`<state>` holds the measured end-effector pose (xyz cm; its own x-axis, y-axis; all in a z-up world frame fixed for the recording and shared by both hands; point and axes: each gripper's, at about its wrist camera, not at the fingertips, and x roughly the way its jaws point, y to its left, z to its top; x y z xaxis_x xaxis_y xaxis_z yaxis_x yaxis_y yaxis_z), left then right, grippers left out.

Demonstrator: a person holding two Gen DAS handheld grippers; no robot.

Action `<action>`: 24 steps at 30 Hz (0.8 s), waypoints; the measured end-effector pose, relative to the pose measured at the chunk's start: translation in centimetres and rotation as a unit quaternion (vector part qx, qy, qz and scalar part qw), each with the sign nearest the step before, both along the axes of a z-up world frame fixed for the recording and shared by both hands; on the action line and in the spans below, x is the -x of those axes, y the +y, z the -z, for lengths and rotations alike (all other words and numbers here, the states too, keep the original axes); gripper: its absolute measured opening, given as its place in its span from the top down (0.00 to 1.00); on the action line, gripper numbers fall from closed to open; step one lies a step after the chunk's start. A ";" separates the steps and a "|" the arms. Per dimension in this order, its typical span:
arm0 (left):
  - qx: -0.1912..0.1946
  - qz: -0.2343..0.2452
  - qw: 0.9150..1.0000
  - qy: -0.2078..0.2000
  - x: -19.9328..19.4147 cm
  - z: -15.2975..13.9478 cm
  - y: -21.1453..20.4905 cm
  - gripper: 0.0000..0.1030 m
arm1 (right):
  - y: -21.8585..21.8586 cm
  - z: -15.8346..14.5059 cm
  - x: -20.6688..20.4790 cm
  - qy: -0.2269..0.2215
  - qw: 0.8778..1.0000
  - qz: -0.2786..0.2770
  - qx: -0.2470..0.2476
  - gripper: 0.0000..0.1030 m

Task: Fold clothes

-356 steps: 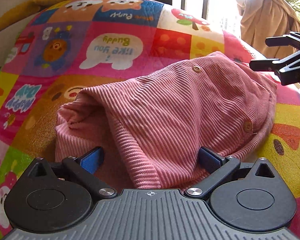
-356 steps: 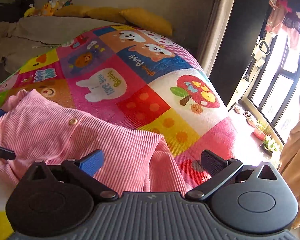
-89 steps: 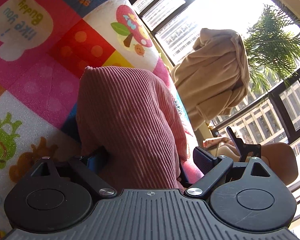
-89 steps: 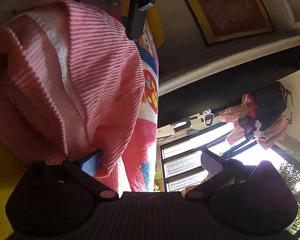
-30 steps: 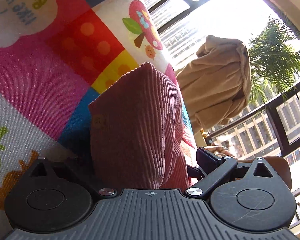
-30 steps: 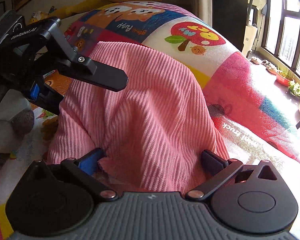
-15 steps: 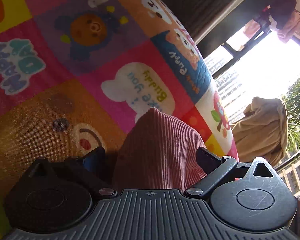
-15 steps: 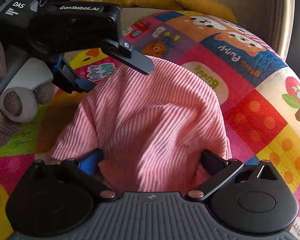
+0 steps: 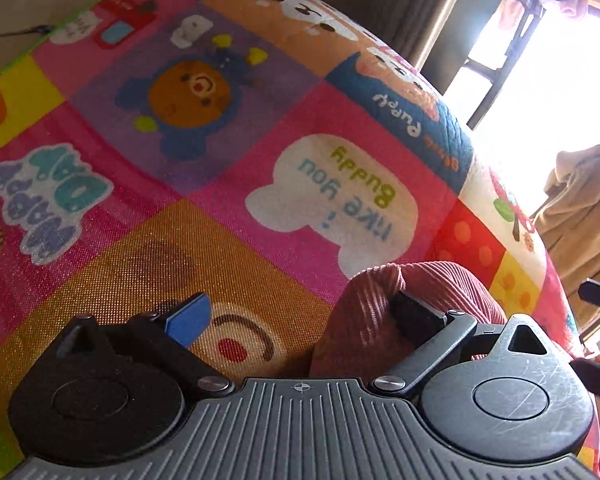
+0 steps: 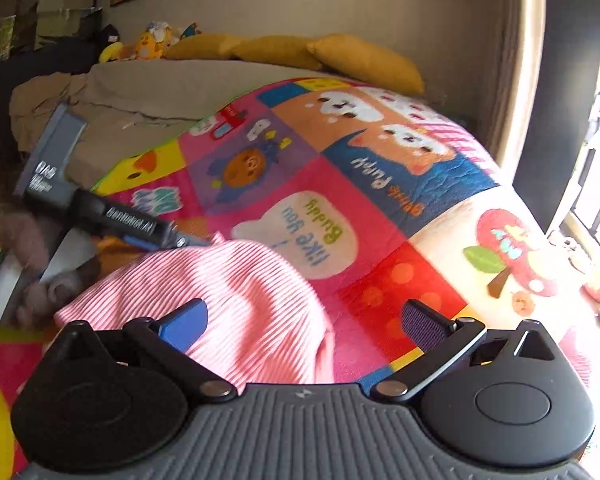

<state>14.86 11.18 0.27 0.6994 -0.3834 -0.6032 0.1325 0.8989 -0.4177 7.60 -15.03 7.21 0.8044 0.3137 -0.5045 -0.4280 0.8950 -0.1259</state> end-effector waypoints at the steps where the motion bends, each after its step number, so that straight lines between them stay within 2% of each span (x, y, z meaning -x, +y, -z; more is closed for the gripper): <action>1: -0.007 0.002 1.000 -0.003 0.0 0.1 -0.3 0.03 | -0.1 0.1 -1.3 -0.001 1.000 0.022 -0.007 0.00; 4: 0.002 -0.007 1.000 -0.010 0.5 -0.5 0.0 0.04 | 0.7 2.6 -5.8 0.026 0.997 0.068 0.023 0.00; 6: 0.013 -0.010 1.000 -0.022 2.0 -1.4 0.8 0.04 | 1.3 5.4 -7.7 0.044 0.993 0.078 0.075 0.00; 8: 0.021 -0.011 0.999 -0.034 3.4 -2.3 1.4 0.04 | 0.4 6.5 -7.8 0.053 0.994 0.081 0.057 0.00; 10: 0.003 0.002 0.999 -0.039 5.1 -2.8 1.2 0.04 | -0.4 6.7 -7.7 0.058 0.993 0.091 0.042 0.00; 11: -0.011 0.007 0.999 -0.043 5.8 -3.1 0.9 0.04 | -0.5 6.6 -7.5 0.050 0.993 0.097 0.047 0.00; 13: -0.067 0.012 0.996 -0.055 6.5 -3.2 -0.2 0.04 | -0.4 6.1 -6.3 0.024 0.992 0.109 0.065 0.00; 15: -0.120 0.016 0.990 -0.066 7.2 -3.4 -1.3 0.03 | -0.8 5.2 -3.9 0.009 0.994 0.092 0.050 0.00; 17: -0.130 0.018 0.989 -0.067 7.3 -3.5 -1.5 0.04 | -1.5 4.4 -1.2 0.005 0.998 0.062 0.029 0.00; 19: -0.128 0.018 0.990 -0.061 7.2 -3.5 -1.4 0.04 | -1.9 4.9 0.9 0.026 0.998 0.033 0.043 0.00; 23: -0.129 0.023 0.990 -0.057 7.3 -3.5 -1.7 0.03 | -2.1 7.3 3.0 -0.014 0.986 0.058 0.155 0.00; 24: -0.131 0.024 0.989 -0.056 7.4 -3.5 -1.8 0.03 | -2.3 7.4 3.4 -0.022 0.983 0.064 0.170 0.00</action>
<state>7.45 9.39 3.75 0.7523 -0.2590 -0.6058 0.2106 0.9658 -0.1513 4.22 -17.29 -0.21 0.8502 0.0276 -0.5258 -0.3018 0.8439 -0.4436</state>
